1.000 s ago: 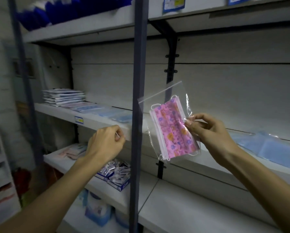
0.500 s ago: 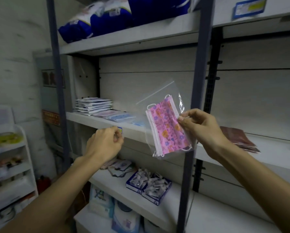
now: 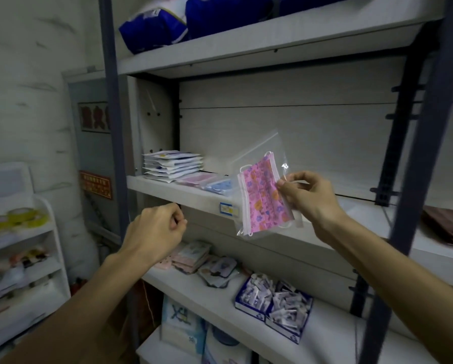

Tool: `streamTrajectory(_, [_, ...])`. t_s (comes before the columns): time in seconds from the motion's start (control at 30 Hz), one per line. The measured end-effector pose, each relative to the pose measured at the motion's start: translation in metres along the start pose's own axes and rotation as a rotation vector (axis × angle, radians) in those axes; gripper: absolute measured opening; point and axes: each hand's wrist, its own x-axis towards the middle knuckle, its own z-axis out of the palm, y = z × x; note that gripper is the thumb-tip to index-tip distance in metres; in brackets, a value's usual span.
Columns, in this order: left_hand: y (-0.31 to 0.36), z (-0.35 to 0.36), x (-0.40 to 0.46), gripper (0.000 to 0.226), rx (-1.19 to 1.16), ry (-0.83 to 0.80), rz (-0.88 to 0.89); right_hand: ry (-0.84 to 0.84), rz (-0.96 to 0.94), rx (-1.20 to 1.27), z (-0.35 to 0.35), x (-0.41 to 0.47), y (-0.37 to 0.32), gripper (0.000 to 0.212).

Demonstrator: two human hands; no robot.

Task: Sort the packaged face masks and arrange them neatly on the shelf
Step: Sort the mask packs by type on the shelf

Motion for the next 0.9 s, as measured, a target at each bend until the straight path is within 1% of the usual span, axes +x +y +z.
streamTrajectory(0.2, [-0.057, 0.018, 0.060, 0.006, 0.009, -0.016, -0.012, -0.016, 0.006, 0.009, 0.063, 0.061, 0.021, 0.007])
streamTrajectory(0.5, [-0.108, 0.054, 0.168, 0.008, 0.041, -0.004, 0.039, 0.057, 0.013, -0.008, 0.134, 0.152, 0.057, 0.014])
streamTrajectory(0.63, [-0.127, 0.070, 0.200, 0.011, 0.023, -0.059, 0.044, 0.096, 0.040, -0.039, 0.156, 0.182, 0.070, 0.016])
streamTrajectory(0.9, [-0.165, 0.090, 0.271, 0.010, -0.035, -0.039, 0.092, 0.211, 0.075, -0.053, 0.209, 0.236, 0.087, 0.006])
